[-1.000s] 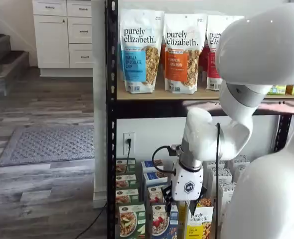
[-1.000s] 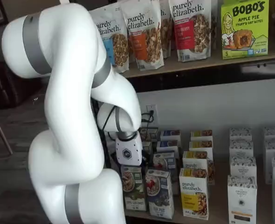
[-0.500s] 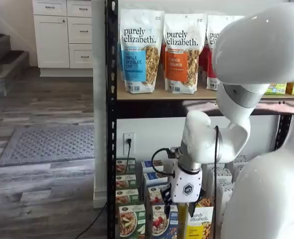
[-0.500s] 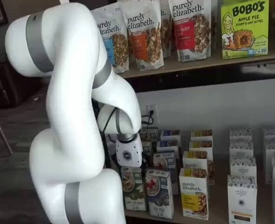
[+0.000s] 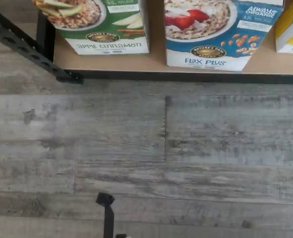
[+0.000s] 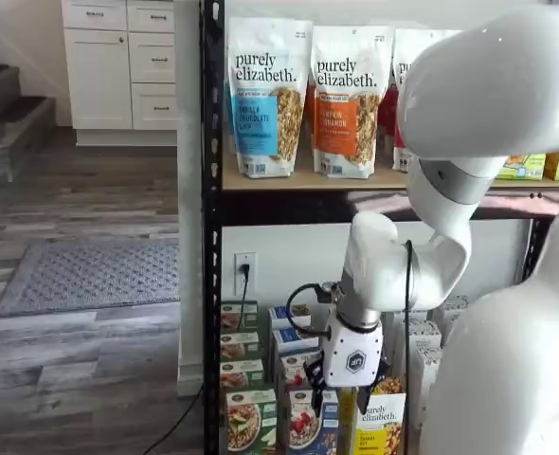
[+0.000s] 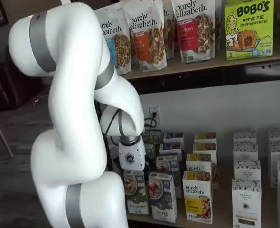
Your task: Pick up the blue and white box that is on the bottom shelf, the second box from the left
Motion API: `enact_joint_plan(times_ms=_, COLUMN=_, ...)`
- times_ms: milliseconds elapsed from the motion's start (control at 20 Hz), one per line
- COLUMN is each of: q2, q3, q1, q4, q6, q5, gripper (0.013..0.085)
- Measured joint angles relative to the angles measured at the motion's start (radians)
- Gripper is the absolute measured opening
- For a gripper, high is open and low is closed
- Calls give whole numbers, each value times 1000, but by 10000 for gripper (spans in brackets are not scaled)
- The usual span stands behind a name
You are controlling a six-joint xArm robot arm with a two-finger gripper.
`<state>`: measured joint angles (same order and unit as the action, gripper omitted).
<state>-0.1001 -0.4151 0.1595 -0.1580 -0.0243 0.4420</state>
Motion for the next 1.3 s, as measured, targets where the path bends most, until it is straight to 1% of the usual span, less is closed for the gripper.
enact_joint_plan(times_ms=350, q2=24, q3=-2, q1=-5, q4=-11, q6=17, q5=-23, gripper=850)
enact_joint_plan(times_ms=700, q2=62, q3=-9, q1=-9, q4=20, q6=-5, q5=-59, gripper=850)
enact_joint_plan(times_ms=900, q2=92, q3=-17, q1=-5, q4=7, q6=6, q5=-89, gripper=850)
enact_joint_plan(times_ms=1100, q2=130, q3=-36, q1=-2, q4=-23, q6=32, q5=-107, gripper=850)
enact_joint_plan(times_ms=1300, q2=170, q3=-61, q1=-8, q4=-8, q6=24, q5=-116, gripper=850)
